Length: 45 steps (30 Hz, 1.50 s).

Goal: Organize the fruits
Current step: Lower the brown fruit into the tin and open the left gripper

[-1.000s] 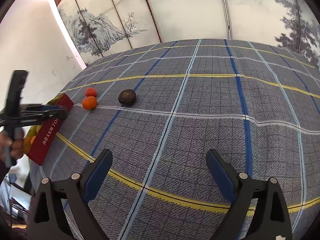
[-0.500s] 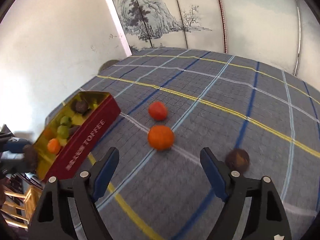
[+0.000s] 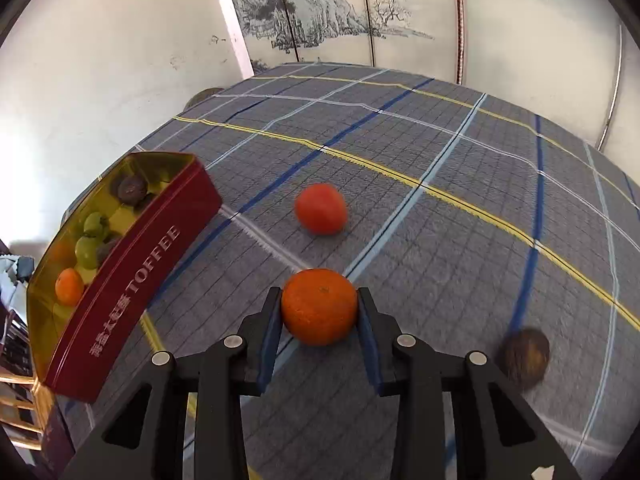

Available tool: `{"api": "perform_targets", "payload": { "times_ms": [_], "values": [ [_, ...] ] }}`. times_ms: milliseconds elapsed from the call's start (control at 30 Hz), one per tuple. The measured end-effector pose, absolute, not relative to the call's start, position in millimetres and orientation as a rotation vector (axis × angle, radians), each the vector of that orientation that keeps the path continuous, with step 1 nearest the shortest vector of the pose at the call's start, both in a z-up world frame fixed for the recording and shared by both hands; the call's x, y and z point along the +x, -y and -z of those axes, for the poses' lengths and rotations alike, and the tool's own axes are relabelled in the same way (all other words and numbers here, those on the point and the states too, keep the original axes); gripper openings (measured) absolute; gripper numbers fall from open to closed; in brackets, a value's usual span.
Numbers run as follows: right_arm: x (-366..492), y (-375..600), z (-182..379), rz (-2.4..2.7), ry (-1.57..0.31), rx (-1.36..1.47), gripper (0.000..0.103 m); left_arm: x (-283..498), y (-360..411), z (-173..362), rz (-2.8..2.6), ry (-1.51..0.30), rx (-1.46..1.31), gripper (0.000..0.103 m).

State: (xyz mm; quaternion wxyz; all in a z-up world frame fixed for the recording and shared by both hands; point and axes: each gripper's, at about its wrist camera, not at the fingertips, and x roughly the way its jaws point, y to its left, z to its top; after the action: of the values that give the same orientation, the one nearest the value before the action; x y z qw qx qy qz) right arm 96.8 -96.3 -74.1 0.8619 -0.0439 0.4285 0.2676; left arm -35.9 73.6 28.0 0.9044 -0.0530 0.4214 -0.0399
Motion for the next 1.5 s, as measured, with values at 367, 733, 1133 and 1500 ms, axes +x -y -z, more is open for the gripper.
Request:
{"api": "perform_targets", "payload": {
  "times_ms": [367,733,1133,1500],
  "values": [
    [40.8,121.5,78.0,-0.517,-0.9,-0.019,0.033,-35.3,-100.6,-10.8,0.029,-0.854,-0.093,0.037],
    [41.1,122.0,78.6,-0.514,-0.902,-0.009,0.033,31.0,-124.3,6.5,-0.041,-0.882,-0.006,0.037],
    [40.5,122.3,78.6,-0.514,-0.902,-0.008,0.034,72.6,-142.4,28.3,-0.111,-0.946,-0.001,0.037],
    [40.7,122.4,78.5,-0.515,-0.902,-0.008,0.034,78.7,-141.8,33.2,-0.136,-0.956,0.037,0.037]
  ]
}}
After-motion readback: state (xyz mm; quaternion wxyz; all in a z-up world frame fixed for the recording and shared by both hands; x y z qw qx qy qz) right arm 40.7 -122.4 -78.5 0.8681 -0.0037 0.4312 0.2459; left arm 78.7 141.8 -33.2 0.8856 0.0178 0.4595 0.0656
